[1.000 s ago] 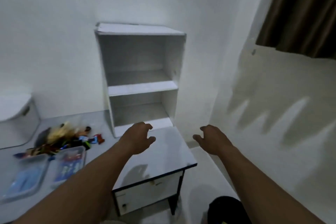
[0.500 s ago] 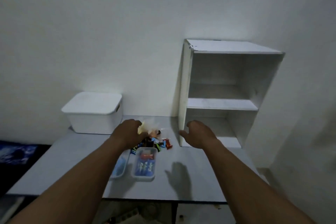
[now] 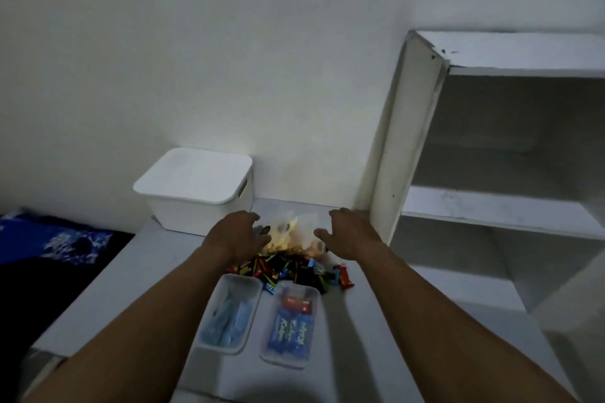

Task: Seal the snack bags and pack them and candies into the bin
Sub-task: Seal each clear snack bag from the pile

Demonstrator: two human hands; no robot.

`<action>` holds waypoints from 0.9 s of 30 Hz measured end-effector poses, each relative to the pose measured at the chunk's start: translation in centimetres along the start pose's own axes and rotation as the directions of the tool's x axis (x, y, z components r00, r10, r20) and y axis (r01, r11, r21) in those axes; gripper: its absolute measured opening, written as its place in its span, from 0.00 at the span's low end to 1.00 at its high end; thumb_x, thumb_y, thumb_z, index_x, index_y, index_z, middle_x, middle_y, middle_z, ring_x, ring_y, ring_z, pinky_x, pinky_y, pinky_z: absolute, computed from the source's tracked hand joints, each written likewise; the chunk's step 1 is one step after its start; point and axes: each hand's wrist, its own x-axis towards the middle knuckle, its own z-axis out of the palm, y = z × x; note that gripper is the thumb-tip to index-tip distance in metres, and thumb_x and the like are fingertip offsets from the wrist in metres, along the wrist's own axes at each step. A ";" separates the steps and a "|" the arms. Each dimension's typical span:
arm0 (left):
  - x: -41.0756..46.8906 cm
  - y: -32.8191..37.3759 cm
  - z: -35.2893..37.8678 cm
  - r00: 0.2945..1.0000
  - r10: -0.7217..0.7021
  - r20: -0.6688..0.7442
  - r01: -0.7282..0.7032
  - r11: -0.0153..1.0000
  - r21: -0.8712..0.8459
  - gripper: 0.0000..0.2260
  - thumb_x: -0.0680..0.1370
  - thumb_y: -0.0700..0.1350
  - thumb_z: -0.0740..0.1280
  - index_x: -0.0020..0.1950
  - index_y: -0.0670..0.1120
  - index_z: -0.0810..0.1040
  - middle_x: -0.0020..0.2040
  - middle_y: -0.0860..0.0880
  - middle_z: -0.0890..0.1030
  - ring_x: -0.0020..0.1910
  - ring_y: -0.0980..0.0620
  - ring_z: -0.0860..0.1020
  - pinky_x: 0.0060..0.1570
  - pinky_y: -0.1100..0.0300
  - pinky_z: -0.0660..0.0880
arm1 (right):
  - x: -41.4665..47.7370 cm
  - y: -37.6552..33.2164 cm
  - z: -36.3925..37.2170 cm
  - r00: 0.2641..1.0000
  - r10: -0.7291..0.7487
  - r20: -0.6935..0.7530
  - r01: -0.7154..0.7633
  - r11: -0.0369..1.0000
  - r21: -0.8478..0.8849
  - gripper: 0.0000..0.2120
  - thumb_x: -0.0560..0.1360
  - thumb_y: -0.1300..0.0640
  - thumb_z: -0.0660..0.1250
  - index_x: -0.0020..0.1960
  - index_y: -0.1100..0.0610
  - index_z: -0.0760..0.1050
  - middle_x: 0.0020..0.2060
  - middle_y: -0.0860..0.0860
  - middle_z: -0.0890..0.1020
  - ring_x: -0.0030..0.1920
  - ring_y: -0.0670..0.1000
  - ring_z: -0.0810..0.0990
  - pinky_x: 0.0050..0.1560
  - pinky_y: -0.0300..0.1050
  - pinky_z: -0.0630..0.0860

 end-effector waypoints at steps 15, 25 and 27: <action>18.3 -7.1 7.6 0.985 0.085 0.150 -0.084 0.996 -0.017 0.26 0.79 0.54 0.64 0.76 0.49 0.66 0.72 0.46 0.71 0.71 0.46 0.69 0.68 0.52 0.67 | 14.6 -1.7 10.7 0.990 0.054 0.128 -0.064 0.995 0.072 0.29 0.80 0.41 0.59 0.72 0.60 0.67 0.67 0.58 0.72 0.66 0.58 0.72 0.64 0.52 0.72; 25.7 -8.4 13.2 0.906 0.257 0.338 -0.215 0.964 -0.157 0.25 0.78 0.42 0.65 0.75 0.49 0.66 0.73 0.45 0.70 0.72 0.45 0.68 0.70 0.53 0.65 | 18.5 -3.0 15.2 0.960 0.221 0.173 -0.222 0.975 -0.014 0.21 0.76 0.38 0.63 0.50 0.57 0.79 0.53 0.56 0.79 0.58 0.58 0.72 0.57 0.54 0.69; 26.2 -8.3 13.4 0.897 0.278 0.345 -0.212 0.953 -0.217 0.25 0.77 0.40 0.65 0.75 0.50 0.67 0.71 0.46 0.72 0.68 0.44 0.71 0.66 0.52 0.70 | 18.9 -3.1 15.4 0.948 0.253 0.193 -0.276 0.956 0.102 0.13 0.75 0.47 0.66 0.47 0.56 0.79 0.48 0.57 0.81 0.55 0.58 0.75 0.55 0.51 0.74</action>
